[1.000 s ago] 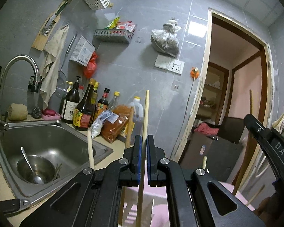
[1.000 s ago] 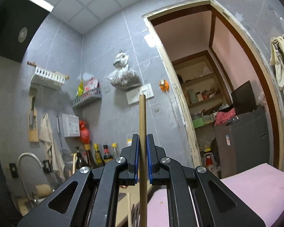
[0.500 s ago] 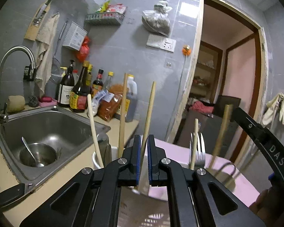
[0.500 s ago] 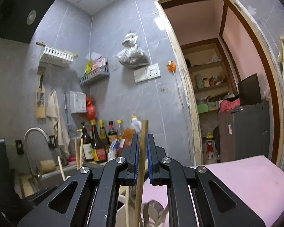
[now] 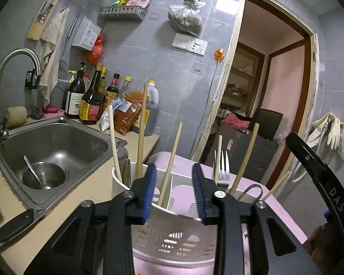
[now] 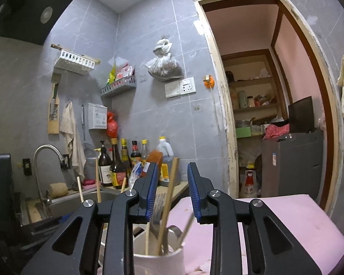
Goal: Organize utensils
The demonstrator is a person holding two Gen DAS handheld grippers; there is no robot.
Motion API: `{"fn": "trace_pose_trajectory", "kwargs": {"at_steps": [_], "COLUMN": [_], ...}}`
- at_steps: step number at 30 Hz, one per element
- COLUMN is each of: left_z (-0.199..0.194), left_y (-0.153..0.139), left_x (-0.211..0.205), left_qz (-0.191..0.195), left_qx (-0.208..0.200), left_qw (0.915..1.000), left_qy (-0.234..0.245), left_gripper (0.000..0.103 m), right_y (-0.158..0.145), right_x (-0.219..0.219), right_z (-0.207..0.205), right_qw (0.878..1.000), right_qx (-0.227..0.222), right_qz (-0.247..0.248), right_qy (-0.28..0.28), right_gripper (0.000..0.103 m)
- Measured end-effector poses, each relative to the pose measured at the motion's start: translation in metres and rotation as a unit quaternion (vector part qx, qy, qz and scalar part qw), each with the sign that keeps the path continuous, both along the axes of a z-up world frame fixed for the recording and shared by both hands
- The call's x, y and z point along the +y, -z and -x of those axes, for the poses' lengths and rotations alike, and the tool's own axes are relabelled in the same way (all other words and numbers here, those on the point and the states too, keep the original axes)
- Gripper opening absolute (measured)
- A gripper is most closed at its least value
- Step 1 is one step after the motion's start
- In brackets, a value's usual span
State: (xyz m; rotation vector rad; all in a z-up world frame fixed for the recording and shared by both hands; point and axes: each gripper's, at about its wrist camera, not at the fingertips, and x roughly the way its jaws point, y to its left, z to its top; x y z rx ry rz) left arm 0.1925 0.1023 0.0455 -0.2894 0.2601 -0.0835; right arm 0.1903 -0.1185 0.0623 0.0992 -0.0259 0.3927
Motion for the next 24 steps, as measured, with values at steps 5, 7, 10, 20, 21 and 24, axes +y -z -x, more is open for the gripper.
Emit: {"fn": "trace_pose_trajectory", "kwargs": {"at_steps": [5,7,10,20,21,24], "left_z": [0.012,0.017,0.024,0.056,0.06,0.073], "left_y": [-0.008,-0.011,-0.013,-0.015,-0.014,-0.013], "left_x": [-0.007,-0.011,-0.018,-0.026,-0.026,-0.027], "left_qz": [-0.019,-0.029,-0.044,-0.032,-0.026,-0.019], "left_qx": [0.013,0.021,0.026,0.022,0.02,0.017], "left_qw": [0.9997,0.9993,0.9987,0.9989,0.9991,0.9994], "left_qy": [0.001,0.001,0.005,0.026,0.026,0.025], "left_gripper": [0.042,0.048,0.055,0.094,0.097,0.099], "right_y": [-0.001,0.0,0.001,0.003,0.003,0.004], "right_x": [-0.02,-0.029,-0.042,-0.077,-0.08,-0.09], "right_z": [0.013,0.019,0.029,0.066,0.071,0.082], "right_qw": [1.0,1.0,0.999,0.994,0.994,0.992], "right_qx": [0.012,0.021,0.028,0.058,0.061,0.071], "right_qz": [0.008,0.012,0.02,0.039,0.039,0.039], "right_qy": [0.012,0.019,0.03,0.081,0.085,0.097], "right_gripper": [0.044,0.049,0.052,0.09,0.091,0.1]}}
